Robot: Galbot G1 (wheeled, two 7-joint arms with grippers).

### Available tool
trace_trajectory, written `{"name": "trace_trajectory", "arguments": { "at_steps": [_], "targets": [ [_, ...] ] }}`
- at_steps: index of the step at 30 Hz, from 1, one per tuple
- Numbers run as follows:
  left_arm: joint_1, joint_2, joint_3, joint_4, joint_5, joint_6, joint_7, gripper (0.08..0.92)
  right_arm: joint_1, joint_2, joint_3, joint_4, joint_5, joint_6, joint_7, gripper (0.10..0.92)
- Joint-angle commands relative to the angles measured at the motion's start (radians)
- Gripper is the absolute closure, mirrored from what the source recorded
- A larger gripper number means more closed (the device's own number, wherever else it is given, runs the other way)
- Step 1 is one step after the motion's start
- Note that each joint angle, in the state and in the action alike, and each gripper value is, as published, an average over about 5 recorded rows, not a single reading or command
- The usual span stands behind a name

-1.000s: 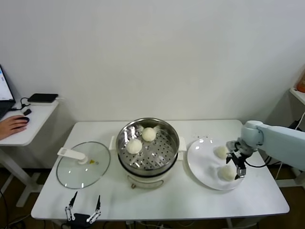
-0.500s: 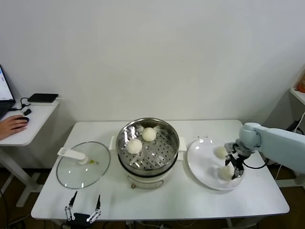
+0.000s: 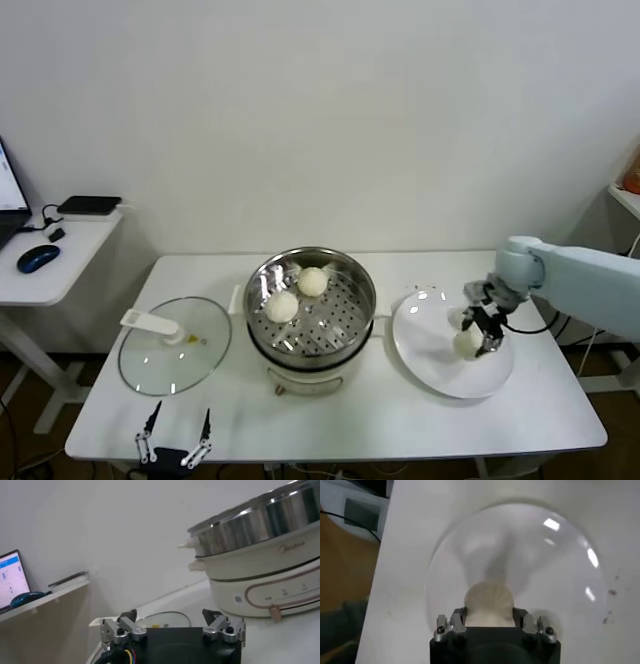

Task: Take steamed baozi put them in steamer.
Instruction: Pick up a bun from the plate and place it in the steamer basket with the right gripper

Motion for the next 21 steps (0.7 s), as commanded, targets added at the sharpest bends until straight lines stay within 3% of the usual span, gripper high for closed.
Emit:
{"name": "trace_trajectory", "arguments": {
  "at_steps": [1, 9, 21],
  "targets": [
    [0.002, 0.002, 0.001, -0.002, 0.003, 0.001, 0.000, 0.177, 0.402, 0.095, -0.173, 0.136, 0.120, 0.196, -0.020, 0.406],
    [0.003, 0.002, 0.001, 0.001, 0.004, -0.003, -0.001, 0.177, 0.501, 0.211, -0.037, 0.235, 0.016, 0.315, -0.016, 0.406],
    [0.010, 0.002, 0.003, -0.018, 0.003, -0.002, -0.001, 0.177, 0.414, 0.453, 0.090, 0.312, -0.057, 0.323, 0.044, 0.406]
  ]
}}
